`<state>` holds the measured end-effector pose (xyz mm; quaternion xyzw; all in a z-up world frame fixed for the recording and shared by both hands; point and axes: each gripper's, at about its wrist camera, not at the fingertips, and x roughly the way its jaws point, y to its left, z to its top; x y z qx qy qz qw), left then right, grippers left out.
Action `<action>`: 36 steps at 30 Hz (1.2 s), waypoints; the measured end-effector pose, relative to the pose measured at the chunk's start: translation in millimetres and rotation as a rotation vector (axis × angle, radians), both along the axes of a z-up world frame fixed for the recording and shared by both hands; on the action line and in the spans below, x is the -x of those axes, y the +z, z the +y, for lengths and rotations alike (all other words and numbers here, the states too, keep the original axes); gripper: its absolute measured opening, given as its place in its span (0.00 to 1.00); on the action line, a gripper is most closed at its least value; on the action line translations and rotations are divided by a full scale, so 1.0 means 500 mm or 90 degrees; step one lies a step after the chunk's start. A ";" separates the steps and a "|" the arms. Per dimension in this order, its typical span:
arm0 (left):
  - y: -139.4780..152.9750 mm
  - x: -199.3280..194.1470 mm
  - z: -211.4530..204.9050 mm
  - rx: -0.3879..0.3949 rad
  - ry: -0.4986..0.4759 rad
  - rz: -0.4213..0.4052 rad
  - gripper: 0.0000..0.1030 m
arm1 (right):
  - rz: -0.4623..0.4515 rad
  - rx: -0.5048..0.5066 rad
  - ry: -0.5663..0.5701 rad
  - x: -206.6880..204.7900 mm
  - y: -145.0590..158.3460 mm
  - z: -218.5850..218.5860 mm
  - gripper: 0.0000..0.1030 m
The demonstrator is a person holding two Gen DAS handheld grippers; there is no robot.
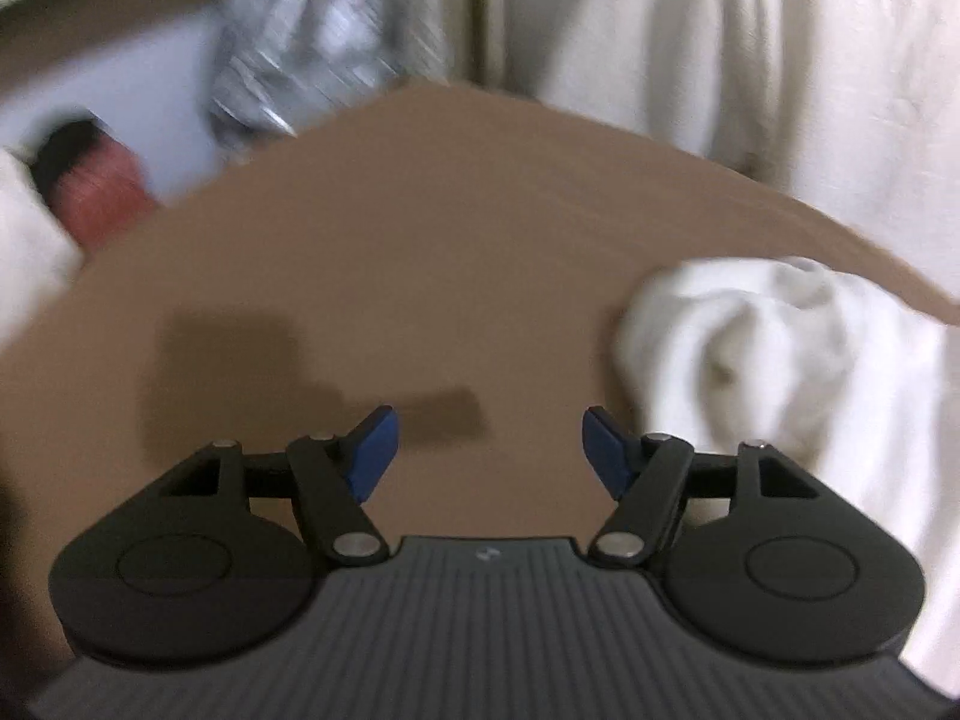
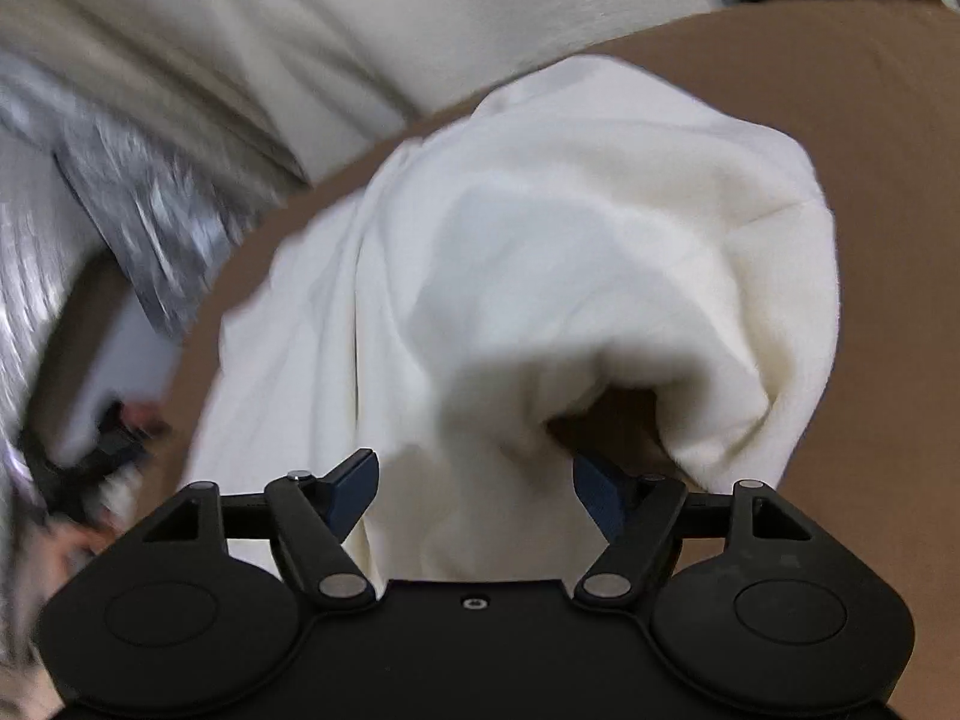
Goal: Fold clothes
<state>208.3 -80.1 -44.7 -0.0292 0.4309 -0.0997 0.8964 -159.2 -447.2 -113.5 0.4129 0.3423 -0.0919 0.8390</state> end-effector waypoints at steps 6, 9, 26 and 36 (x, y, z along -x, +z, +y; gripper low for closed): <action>-0.049 -0.080 -0.036 0.149 -0.152 0.086 0.74 | -0.026 -0.037 -0.080 -0.008 -0.039 -0.072 0.79; -0.081 -0.093 -0.067 0.190 -0.215 0.100 0.87 | -0.051 -0.096 -0.149 -0.028 -0.077 -0.130 0.81; 0.020 0.030 -0.074 0.195 -0.158 -0.180 0.22 | -0.059 0.628 -0.290 0.011 0.285 0.018 0.22; -0.046 0.050 -0.120 0.123 -0.135 -0.128 0.21 | 0.209 0.494 -0.295 0.024 0.049 -0.045 0.50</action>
